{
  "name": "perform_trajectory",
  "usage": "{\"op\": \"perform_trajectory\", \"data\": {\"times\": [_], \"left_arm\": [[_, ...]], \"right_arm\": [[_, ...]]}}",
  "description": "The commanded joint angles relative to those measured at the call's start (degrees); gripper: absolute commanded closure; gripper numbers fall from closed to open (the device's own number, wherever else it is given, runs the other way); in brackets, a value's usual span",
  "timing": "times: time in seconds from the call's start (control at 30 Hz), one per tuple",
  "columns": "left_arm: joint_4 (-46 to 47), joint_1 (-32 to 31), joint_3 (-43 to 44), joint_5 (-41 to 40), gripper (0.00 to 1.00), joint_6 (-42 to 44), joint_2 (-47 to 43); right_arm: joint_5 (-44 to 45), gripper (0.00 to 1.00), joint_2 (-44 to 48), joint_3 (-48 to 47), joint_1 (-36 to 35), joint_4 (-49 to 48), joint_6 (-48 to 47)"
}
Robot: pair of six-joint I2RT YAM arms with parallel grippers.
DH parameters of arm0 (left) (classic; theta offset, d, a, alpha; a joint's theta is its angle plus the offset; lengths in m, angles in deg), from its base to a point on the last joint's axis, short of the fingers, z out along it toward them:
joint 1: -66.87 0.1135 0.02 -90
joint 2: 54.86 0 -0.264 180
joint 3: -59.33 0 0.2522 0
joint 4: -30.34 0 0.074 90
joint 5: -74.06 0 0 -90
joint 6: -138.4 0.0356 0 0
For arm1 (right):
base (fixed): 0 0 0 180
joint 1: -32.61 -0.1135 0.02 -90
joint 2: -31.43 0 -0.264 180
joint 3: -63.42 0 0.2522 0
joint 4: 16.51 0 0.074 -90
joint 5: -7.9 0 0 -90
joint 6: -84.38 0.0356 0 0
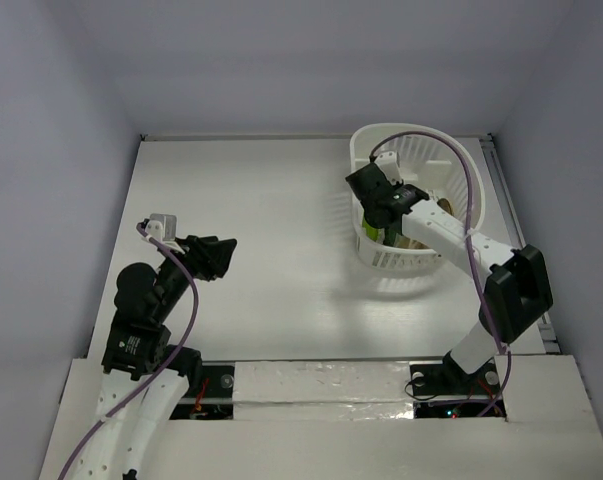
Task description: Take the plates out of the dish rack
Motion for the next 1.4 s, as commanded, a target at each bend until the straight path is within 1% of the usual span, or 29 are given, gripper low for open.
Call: {"op": "perform_trajectory", "data": {"times": [0.0,0.17,0.27,0.5,0.63,0.73,0.77,0.83,0.87,0.93,0.97,1.0,1.03,1.1,1.13,1.17,1.27,1.37], "left_arm": [[1.76,-0.35,0.42,0.16,0.51,-0.09,-0.82],[1.85,-0.35,0.42,0.16,0.51,-0.09,-0.99],[1.85,-0.87,0.42,0.25,0.51,-0.09,-0.99],[1.85,-0.87,0.42,0.16,0.51,-0.17,-1.08],[1.68,-0.87,0.51,-0.19,0.51,-0.17,-0.91],[1.76,-0.87,0.51,-0.37,0.51,-0.17,-0.91],[1.59,-0.87,0.59,-0.63,0.51,-0.09,-0.82],[1.41,-0.87,0.60,-0.89,0.51,-0.17,-0.99],[1.32,-0.87,0.77,-1.33,0.51,-0.26,-0.99],[0.97,-0.87,0.86,-2.03,0.51,-0.26,-1.26],[0.71,-0.87,1.12,-2.73,0.52,-0.26,-1.52],[0.53,-0.35,1.21,-3.09,0.54,-0.09,-1.70],[0.27,-0.35,1.38,-3.53,0.55,0.00,-1.78],[-0.78,-0.35,2.09,-5.72,0.57,0.35,-2.05],[-1.05,0.18,2.26,-6.34,0.57,0.35,-2.31],[-1.22,0.18,2.26,-6.95,0.58,0.35,-2.40],[-1.05,0.18,2.09,-6.70,0.58,0.35,-2.31],[-0.79,0.18,1.91,-6.35,0.58,0.27,-2.14]], "right_arm": [[4.92,1.00,0.95,-3.52,-1.56,-0.07,-1.13],[7.29,1.00,0.86,-4.48,-2.61,1.59,-0.96],[8.43,1.00,2.52,-5.80,-2.61,2.64,-0.70],[11.42,1.00,9.29,-11.60,-4.20,5.90,-0.70],[14.24,1.00,11.66,-15.20,-7.53,9.85,0.44],[15.03,1.00,12.28,-17.93,-9.55,10.82,1.32],[14.94,1.00,12.28,-18.89,-11.21,10.21,1.76],[10.31,1.00,12.20,-18.46,-12.63,6.72,0.80],[4.54,1.00,12.11,-16.89,-14.11,1.12,-0.07],[-1.64,1.00,10.53,-15.04,-15.35,-4.88,0.27],[-4.80,1.00,9.57,-14.08,-15.36,-11.17,1.40],[-10.23,1.00,8.34,-12.76,-16.05,-13.85,2.37],[-12.46,1.00,5.02,-12.49,-16.06,-18.31,3.60],[-17.72,1.00,1.23,-12.31,-16.68,-22.12,6.58],[-18.80,1.00,-0.79,-13.27,-17.20,-23.35,7.56],[-19.42,1.00,-4.81,-13.88,-17.20,-25.19,8.26],[-21.00,1.00,-11.59,-16.61,-17.73,-27.31,11.07],[-21.36,1.00,-16.70,-17.23,-17.73,-29.77,13.18]]}}
